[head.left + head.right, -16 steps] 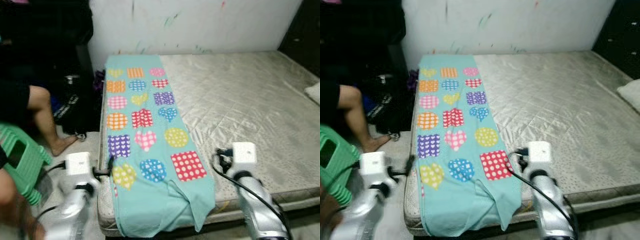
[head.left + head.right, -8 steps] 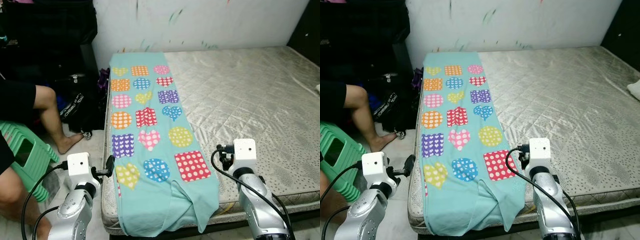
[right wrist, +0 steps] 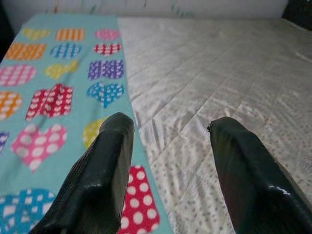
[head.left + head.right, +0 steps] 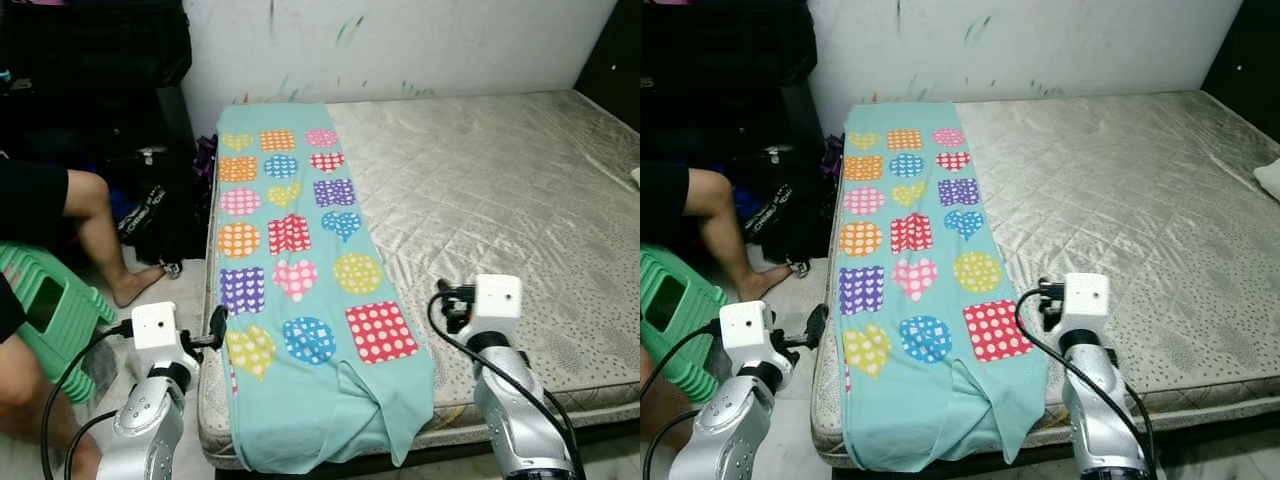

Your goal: Clean up the room

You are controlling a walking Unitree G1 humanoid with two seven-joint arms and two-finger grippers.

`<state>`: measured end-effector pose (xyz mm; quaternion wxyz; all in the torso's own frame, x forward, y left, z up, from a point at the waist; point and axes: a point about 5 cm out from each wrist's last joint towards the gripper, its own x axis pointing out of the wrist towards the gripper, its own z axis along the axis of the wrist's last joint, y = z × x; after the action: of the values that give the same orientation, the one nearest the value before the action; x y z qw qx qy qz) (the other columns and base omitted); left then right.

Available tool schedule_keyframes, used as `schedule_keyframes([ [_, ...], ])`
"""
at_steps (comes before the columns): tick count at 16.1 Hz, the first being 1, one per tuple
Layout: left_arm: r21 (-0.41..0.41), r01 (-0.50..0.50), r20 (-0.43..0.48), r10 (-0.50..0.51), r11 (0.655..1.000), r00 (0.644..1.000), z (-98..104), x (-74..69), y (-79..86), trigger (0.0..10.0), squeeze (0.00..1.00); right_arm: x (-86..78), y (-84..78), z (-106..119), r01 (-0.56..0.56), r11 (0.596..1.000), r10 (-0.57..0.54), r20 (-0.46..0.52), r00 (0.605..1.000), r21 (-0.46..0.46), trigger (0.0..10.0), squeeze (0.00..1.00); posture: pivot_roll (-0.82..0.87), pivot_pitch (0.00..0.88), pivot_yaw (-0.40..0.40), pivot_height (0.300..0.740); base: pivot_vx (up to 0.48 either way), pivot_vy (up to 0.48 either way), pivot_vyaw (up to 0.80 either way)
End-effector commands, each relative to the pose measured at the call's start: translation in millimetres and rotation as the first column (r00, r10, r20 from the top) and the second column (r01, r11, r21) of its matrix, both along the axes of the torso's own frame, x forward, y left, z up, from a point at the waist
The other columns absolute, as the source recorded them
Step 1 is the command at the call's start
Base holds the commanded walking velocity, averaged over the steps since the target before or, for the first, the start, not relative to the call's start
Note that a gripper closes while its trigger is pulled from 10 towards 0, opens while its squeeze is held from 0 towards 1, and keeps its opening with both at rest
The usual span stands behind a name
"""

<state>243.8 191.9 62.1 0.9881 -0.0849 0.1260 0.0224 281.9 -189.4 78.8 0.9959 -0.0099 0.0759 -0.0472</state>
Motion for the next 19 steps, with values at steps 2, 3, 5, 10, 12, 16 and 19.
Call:
schedule_keyframes([
  [2,0.014,-0.021,0.012,0.021,1.0,1.0,-0.1,-1.5,7.3,10.0,0.0,-0.5,-1.2,1.6,0.014,1.0,-0.015,0.012,1.0,0.024,10.0,0.0,-0.11,0.0,-0.002,0.719,0.0,0.0,0.0],
  [3,0.016,-0.022,0.018,0.022,1.0,1.0,-0.2,-0.8,7.8,10.0,0.0,-0.8,-0.3,1.4,0.01,1.0,-0.011,0.024,1.0,0.026,10.0,0.0,-0.11,0.0,0.001,0.719,0.0,0.0,0.0],
  [5,0.019,-0.02,0.024,0.019,1.0,1.0,0.7,0.7,7.1,10.0,0.0,-2.0,1.7,-0.3,0.007,0.998,-0.009,0.032,0.999,0.055,10.0,0.48,-0.1,0.0,0.001,0.719,0.0,0.0,0.0],
  [10,0.019,-0.019,0.037,0.018,1.0,0.999,0.9,3.0,7.1,10.0,0.0,-0.5,2.4,-0.7,0.011,0.998,-0.014,0.042,0.999,0.067,10.0,1.0,-0.11,0.0,0.004,0.719,0.0,0.0,0.0],
  [12,0.015,-0.019,0.034,0.019,1.0,0.999,-0.6,4.2,6.0,10.0,0.0,-0.2,2.9,-1.3,0.009,0.998,-0.012,0.044,0.999,0.069,10.0,1.0,-0.11,0.0,0.005,0.719,0.0,0.0,0.0],
  [16,0.015,-0.018,0.032,0.017,1.0,0.999,-0.9,6.1,5.0,10.0,0.0,-0.5,5.1,-0.3,0.005,0.998,-0.008,0.047,0.999,0.061,10.0,1.0,-0.12,0.0,0.004,0.719,0.0,0.0,0.0],
  [19,0.016,-0.018,0.033,0.017,1.0,0.999,-0.9,6.4,4.8,10.0,0.0,-0.4,5.1,-0.5,-0.001,0.999,-0.001,0.039,0.999,0.049,10.0,0.0,-0.12,0.0,0.003,0.719,0.0,0.0,0.0],
])
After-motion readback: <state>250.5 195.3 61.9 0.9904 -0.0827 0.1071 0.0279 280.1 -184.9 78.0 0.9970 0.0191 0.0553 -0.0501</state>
